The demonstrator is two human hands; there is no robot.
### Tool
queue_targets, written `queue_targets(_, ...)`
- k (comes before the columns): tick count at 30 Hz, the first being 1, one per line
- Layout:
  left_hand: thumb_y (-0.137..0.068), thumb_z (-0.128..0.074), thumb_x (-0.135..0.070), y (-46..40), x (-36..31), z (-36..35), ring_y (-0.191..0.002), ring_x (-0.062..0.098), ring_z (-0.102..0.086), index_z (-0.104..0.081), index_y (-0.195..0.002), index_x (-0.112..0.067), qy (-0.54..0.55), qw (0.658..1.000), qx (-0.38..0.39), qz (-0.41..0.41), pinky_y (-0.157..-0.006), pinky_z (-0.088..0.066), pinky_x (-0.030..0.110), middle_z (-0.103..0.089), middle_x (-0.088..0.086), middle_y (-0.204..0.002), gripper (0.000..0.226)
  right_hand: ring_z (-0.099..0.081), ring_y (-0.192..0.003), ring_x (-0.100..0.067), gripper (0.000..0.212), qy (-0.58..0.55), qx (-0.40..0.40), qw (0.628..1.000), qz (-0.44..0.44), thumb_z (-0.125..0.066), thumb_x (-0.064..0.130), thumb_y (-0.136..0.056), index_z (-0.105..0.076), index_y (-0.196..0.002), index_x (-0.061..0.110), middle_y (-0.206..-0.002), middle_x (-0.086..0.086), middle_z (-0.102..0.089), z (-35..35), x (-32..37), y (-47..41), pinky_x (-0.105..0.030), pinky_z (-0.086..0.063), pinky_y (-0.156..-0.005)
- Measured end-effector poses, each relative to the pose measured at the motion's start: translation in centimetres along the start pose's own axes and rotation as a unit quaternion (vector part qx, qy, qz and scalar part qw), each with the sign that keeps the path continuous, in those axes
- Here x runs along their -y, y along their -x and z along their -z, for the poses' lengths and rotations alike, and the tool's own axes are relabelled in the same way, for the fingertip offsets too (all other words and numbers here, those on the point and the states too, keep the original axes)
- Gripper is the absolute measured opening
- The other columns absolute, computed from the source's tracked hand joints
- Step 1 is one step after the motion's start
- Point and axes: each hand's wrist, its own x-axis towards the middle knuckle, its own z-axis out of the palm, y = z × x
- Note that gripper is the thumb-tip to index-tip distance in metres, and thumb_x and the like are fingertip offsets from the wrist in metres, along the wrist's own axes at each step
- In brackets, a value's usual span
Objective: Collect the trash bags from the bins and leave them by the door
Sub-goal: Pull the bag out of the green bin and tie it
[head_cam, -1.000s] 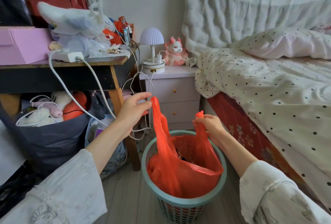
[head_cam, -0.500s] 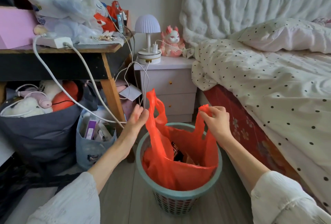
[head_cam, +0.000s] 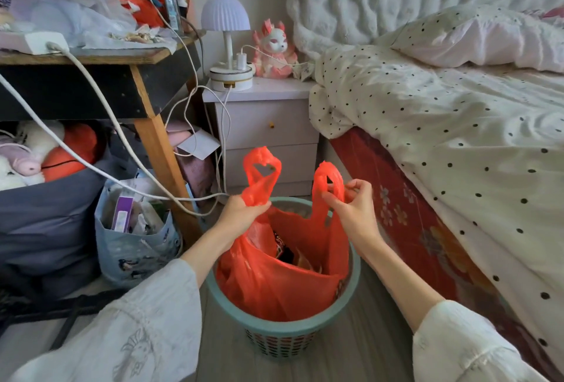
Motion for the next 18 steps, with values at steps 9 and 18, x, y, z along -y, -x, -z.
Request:
queue_targets(9, -0.081, -0.065, -0.033, 1.6, 1.8, 1.4, -0.095, 0.012, -0.062, -0.06, -0.102, -0.027, 0.083, 0.996, 0.022, 0.015, -0.091, -0.046, 0.029, -0.068, -0.007, -0.096, 0.022, -0.023, -0.141, -0.032, 0.051, 0.362, 0.174, 0.916, -0.008, -0.069, 0.042, -0.074, -0.057, -0.119, 0.021, -0.141, -0.005, -0.046, -2.5, -5.8, -1.8, -0.047, -0.013, -0.117)
queue_targets(18, -0.095, -0.038, -0.033, 2.5, 3.2, 0.3, -0.088, 0.023, -0.066, -0.064, -0.106, -0.012, 0.079, 0.992, -0.091, 0.027, -0.091, -0.051, 0.042, -0.074, 0.003, -0.091, 0.035, -0.052, -0.055, -0.004, 0.033, -0.016, 0.098, 0.992, -0.082, -0.036, 0.007, -0.094, -0.057, -0.07, 0.015, -0.056, 0.01, -0.059, -4.5, -3.6, -0.9, -0.009, -0.042, -0.05)
